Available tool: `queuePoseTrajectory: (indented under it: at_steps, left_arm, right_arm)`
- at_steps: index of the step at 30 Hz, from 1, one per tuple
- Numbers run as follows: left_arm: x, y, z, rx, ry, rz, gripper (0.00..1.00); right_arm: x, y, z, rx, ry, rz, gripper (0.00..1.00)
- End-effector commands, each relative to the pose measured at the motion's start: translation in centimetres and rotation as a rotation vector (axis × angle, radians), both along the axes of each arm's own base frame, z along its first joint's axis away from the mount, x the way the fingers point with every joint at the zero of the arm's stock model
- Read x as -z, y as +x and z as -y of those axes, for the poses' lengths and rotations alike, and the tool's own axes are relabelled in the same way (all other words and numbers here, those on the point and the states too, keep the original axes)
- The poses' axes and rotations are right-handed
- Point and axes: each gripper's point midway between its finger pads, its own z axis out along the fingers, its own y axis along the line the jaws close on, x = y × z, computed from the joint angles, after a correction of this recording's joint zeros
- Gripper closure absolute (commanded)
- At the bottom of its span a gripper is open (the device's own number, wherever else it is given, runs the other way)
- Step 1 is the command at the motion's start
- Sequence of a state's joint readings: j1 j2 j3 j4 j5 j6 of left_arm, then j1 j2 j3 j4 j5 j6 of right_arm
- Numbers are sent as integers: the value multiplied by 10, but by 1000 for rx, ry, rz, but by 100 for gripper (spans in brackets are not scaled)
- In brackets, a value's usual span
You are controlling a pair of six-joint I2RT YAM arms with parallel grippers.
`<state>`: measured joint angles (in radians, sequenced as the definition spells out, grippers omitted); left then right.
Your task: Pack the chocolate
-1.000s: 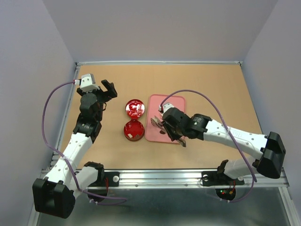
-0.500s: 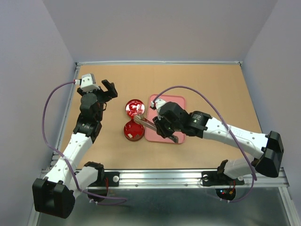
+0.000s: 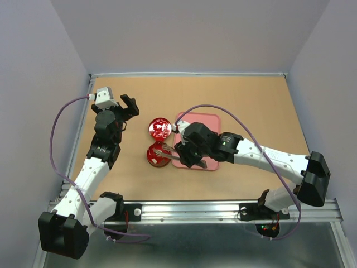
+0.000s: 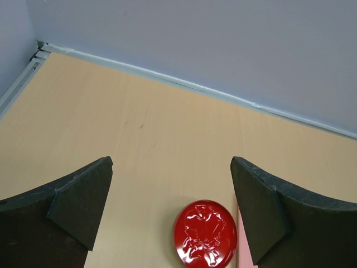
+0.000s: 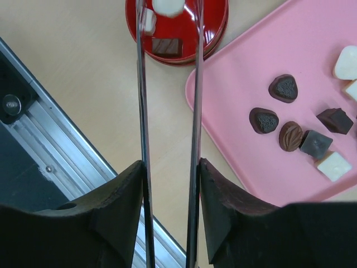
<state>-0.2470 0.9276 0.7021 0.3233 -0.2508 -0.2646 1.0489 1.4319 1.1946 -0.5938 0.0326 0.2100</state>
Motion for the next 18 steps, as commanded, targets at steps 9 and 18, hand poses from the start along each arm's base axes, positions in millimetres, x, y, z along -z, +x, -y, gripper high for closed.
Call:
queuePoseTrajectory:
  at_steps: [9, 18]
  left_arm:
    - [-32, 1, 1, -2, -18, 78, 1]
    - [-34, 1, 1, -1, -20, 82, 1]
  right_arm:
    - [-39, 16, -19, 19, 110, 101, 55]
    - [-46, 32, 9, 187, 91, 176, 59]
